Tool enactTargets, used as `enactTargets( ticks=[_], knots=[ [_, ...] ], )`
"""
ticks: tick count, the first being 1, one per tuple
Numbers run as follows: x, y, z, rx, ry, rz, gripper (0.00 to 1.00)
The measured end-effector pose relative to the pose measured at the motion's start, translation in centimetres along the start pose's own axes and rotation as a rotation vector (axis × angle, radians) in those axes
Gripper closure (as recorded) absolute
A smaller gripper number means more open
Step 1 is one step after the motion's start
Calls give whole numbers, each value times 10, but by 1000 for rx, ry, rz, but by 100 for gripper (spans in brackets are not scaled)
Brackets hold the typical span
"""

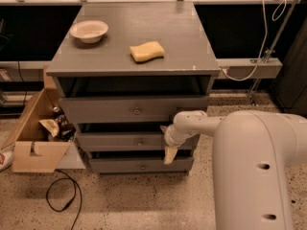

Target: Open middle drawer

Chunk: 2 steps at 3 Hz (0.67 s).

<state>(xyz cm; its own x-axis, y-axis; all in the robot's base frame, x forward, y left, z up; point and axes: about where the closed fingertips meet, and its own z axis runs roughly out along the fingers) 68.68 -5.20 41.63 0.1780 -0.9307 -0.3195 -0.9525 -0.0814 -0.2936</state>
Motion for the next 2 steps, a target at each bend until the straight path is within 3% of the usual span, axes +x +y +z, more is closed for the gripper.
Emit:
enactTargets(
  ticks=[1,2],
  knots=[
    [8,2,15,26,22,84,0],
    [12,5,30,21,13,139,0]
  ],
)
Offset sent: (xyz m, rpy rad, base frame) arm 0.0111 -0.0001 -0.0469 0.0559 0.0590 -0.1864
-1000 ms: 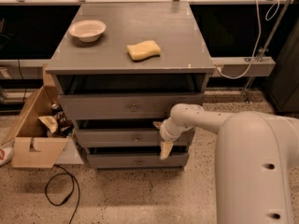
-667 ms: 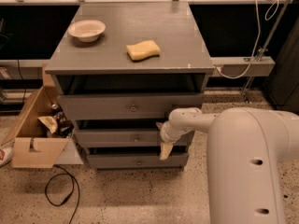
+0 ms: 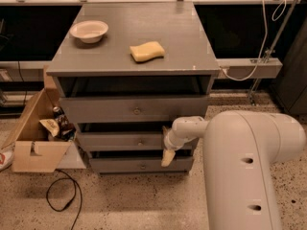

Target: Open middle drawer

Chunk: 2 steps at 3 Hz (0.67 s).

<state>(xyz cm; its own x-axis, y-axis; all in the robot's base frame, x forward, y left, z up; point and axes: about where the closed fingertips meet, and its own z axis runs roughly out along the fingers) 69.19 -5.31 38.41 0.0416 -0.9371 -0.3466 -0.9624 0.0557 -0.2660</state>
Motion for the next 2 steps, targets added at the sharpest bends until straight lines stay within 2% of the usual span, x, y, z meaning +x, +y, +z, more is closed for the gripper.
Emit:
enactTargets(
  ticks=[1,2],
  knots=[
    [-2,3,5,-16,-13,14,18],
    [-10,9,-10,-23,-34,5,42]
  ],
)
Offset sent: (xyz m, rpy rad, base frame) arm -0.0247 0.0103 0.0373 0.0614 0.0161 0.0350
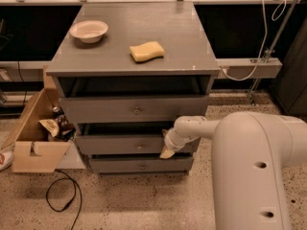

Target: Open middle drawer

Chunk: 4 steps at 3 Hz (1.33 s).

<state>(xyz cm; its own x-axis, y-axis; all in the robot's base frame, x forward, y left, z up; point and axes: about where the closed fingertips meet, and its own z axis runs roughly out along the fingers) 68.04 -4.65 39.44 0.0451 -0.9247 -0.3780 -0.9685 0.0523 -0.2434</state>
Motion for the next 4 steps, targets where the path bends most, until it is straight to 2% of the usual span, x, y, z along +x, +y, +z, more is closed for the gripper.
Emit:
enactTargets(
  ticks=[1,2,3,4],
  knots=[
    [-20,12,-30,-39,-98,-9,72],
    [-35,27,-48,-108,-177,-42,95],
    [-35,29,-49,-108,-177,-42,0],
    [-35,29,-49,-108,-177,-42,0]
  ],
)
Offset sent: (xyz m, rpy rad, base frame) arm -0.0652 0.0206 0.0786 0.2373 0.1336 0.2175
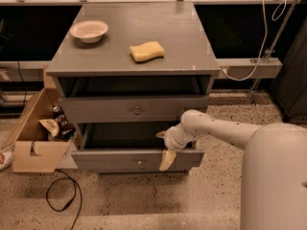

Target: Open middle drawer

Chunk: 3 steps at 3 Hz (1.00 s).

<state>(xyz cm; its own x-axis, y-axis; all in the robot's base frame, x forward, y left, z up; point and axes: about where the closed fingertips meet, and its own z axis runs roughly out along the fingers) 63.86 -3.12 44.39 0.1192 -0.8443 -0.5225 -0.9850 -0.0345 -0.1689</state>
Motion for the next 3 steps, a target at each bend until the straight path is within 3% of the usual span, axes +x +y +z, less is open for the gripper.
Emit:
enactTargets(
  ticks=[1,3],
  knots=[
    [1,3,8,-25,27,-7,0],
    [23,36,27,-155,178,30,0]
  ],
)
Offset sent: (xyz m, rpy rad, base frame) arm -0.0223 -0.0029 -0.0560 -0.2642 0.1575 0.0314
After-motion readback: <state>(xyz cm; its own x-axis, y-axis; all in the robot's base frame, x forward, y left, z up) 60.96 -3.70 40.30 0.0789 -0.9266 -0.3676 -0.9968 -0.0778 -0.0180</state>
